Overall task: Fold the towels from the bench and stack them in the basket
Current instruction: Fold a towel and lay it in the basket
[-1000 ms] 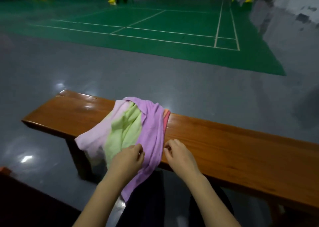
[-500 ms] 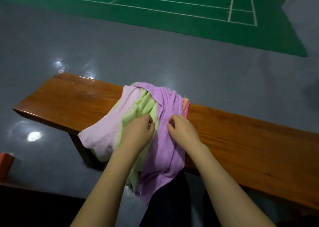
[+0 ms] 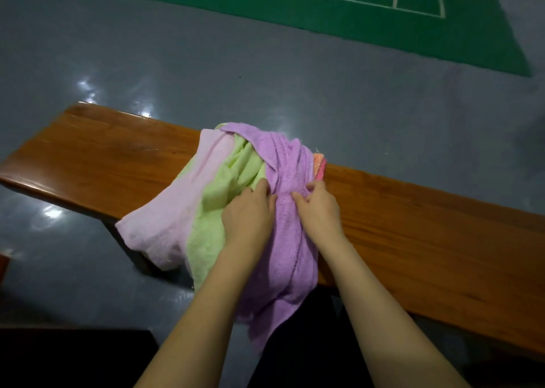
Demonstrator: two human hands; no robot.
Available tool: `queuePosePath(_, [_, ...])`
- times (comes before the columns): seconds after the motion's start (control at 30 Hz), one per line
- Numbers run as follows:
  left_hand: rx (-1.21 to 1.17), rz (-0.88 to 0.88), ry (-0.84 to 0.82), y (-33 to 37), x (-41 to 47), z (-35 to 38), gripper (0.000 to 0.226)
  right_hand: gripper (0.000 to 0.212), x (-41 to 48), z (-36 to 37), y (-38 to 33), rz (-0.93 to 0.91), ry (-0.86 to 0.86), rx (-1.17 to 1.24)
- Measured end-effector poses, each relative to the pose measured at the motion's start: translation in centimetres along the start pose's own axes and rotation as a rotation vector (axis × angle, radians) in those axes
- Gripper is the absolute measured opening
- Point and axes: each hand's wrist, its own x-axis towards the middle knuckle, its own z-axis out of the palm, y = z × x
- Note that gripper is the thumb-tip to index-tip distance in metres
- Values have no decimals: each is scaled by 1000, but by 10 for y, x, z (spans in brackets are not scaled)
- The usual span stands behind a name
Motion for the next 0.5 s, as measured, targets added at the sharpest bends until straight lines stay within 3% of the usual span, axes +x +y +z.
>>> queuePosePath(0.2, [-421,134,79,17,-4,-9,15,24,8,-8,9,77,-11,-52])
queuePosePath(0.27, [-623,-4,74,29,-9,-17,16,41,10,-9,14,29,-12,-32])
queuePosePath(0.37, [-848,-268,38,39,-12,-32,20,45,6,-19,16,-4,36,19])
queuePosePath(0.43, [-1040,-449,15,41,-11,-37,24,43,-2,-31,11,42,50,261])
queuePosePath(0.5, [-1358,-596,-85,47,-13,-47,32,36,-15,-45,4,159,32,729])
